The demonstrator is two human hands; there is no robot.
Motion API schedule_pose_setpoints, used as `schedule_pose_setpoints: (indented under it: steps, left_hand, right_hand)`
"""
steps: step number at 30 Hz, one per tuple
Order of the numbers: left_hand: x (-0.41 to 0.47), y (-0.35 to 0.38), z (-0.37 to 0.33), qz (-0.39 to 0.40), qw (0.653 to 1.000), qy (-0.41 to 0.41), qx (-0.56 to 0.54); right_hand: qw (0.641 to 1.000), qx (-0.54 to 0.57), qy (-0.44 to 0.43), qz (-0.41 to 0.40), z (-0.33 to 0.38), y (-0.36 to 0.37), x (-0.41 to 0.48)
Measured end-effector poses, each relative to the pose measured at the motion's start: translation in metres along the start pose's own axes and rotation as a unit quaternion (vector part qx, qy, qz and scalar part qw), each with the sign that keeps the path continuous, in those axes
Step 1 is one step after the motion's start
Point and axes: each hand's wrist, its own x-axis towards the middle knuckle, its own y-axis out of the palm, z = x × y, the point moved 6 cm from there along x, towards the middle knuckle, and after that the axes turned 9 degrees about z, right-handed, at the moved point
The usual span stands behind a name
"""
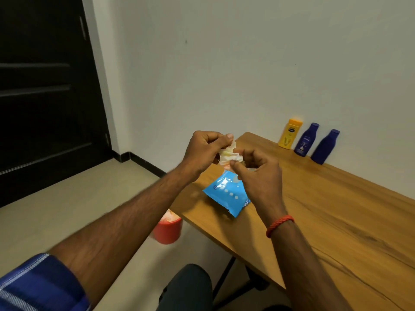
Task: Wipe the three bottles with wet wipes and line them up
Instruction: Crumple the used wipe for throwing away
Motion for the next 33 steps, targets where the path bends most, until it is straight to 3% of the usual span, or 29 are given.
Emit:
schedule_pose_setpoints:
  steps: [7,18,33]
  left_hand:
    - [-0.008,-0.048,0.021,-0.014,1.0,-0.002,0.019]
    - [-0.003,-0.131,0.094,-0.065,0.995,-0.056,0.044]
    - [0.02,-0.195,0.199,-0.108,0.981,-0.144,0.074]
  right_hand:
    - [0.999,0.027,0.007,0.037,0.004,0.047,0.015]
    - [0.988,-0.054,0.003,0.147,-0.02,0.143,0.068]
    - [0.927,-0.186,-0.002,0.326,-0.075,0.247,0.15]
